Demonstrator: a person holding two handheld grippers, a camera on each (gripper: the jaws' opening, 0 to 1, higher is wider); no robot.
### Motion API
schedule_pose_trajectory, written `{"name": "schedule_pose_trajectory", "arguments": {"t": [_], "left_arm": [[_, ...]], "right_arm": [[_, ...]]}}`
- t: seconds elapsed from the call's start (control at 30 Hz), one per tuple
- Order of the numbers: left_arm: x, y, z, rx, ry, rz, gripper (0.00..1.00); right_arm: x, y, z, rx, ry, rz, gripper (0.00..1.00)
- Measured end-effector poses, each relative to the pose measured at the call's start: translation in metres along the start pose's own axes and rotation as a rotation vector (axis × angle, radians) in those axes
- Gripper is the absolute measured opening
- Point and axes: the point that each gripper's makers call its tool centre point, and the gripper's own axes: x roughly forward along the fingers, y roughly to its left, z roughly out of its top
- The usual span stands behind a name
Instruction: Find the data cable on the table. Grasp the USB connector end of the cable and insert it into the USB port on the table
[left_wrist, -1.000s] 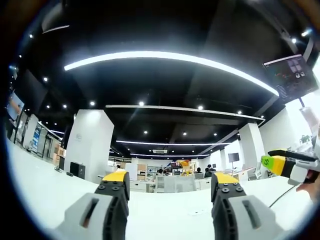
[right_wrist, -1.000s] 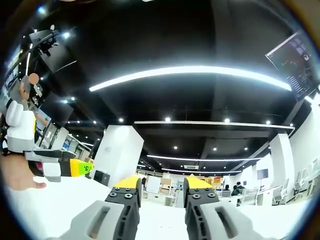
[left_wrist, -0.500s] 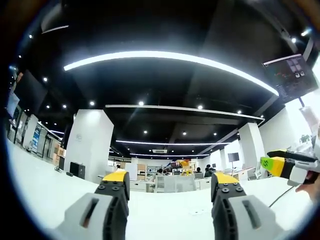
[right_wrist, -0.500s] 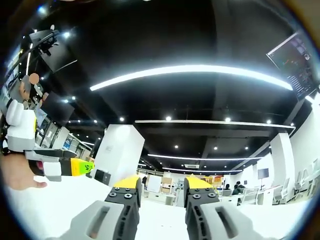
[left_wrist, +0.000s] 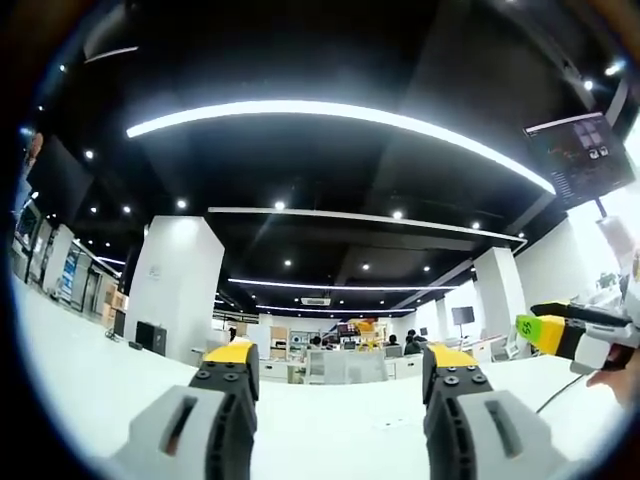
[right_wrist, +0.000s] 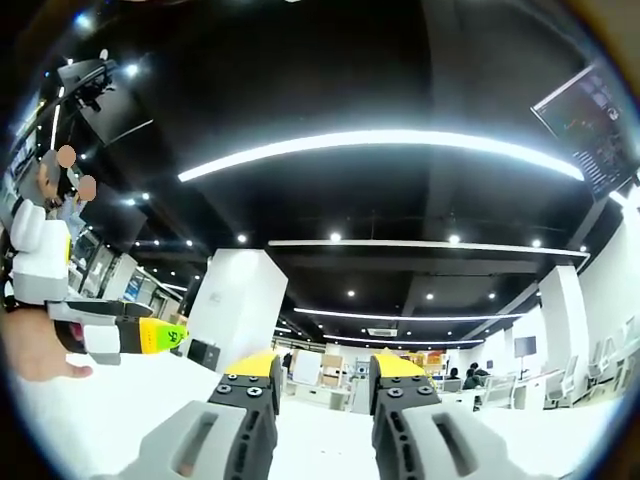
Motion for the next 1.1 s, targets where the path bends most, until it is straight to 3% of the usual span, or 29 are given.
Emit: {"name": "schedule_pose_trajectory", "arguments": {"t": [1.1], "left_arm": [[0.0014,-0.0016,-0.0005,-0.001,0.004,-0.010,0.66]], "right_arm": [[0.0022,-0.0014,-0.0016,0.013,0.004,-0.005,0.37]]}}
